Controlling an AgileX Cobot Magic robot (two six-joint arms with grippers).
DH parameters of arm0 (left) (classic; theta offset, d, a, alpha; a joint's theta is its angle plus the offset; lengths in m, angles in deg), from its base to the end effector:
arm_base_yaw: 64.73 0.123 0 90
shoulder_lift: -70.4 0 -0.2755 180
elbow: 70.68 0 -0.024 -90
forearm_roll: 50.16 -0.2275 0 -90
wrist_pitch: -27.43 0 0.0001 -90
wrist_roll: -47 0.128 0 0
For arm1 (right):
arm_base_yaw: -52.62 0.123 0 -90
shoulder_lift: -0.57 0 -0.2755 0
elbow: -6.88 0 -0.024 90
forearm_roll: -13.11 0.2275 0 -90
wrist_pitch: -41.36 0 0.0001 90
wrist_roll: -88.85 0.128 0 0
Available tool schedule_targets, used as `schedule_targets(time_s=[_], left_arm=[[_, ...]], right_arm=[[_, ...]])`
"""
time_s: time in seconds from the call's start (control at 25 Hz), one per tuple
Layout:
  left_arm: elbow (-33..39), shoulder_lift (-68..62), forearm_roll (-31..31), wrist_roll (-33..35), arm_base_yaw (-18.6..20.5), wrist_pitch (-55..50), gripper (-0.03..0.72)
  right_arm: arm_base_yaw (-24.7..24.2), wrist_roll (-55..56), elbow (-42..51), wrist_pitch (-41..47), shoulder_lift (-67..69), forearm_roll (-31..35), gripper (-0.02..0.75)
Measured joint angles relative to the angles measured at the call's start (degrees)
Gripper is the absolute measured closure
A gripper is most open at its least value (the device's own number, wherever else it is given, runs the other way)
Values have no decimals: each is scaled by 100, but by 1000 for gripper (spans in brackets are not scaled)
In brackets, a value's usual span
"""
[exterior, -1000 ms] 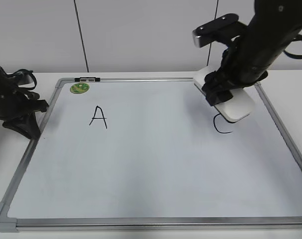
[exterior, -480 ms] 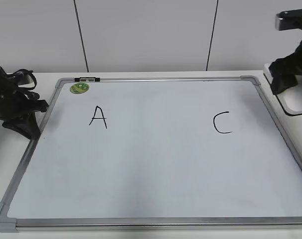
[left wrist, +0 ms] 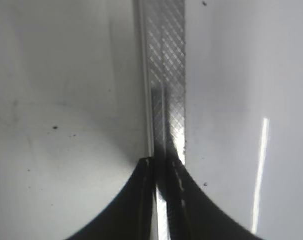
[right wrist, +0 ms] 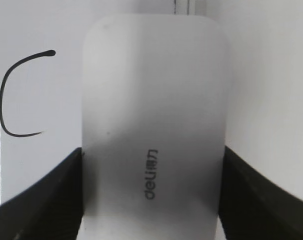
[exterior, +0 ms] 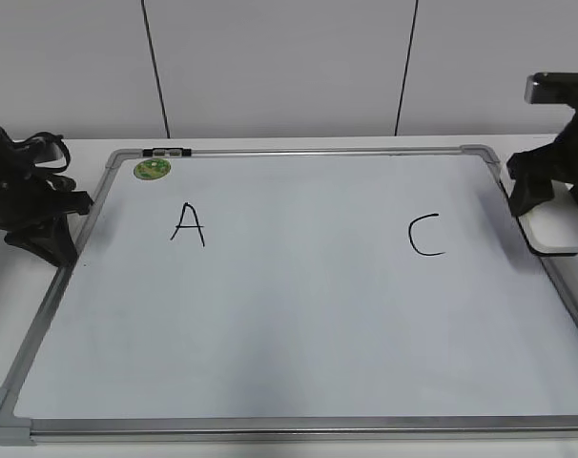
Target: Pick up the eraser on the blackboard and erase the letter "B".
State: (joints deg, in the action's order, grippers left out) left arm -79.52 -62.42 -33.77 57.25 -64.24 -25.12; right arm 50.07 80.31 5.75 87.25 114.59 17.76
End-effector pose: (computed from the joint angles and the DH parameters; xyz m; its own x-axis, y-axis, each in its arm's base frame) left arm 0.3995 -0.0253 0.0935 -0.9967 -0.0067 -0.0810 0.0116 0.9747 -0.2231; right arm 0.3774 -0.0093 0.1892 -0.9288 -0.0509 -0.3669 -0.0628 0.9978 0.0204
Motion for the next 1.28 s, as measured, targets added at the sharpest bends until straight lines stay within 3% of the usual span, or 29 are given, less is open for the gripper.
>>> schedule_targets(time_s=[0.76,1.04,1.28], left_arm=[[0,0,0,0,0,0,639],[0,0,0,0,0,0,636],[-9,0,0,0,0,0,627]], right_arm=[[0,-254,-232,-369,1031,288,206],[0,-266,-255,-345,1042,297,132],[0,-275,-500,-23,934,317,121]])
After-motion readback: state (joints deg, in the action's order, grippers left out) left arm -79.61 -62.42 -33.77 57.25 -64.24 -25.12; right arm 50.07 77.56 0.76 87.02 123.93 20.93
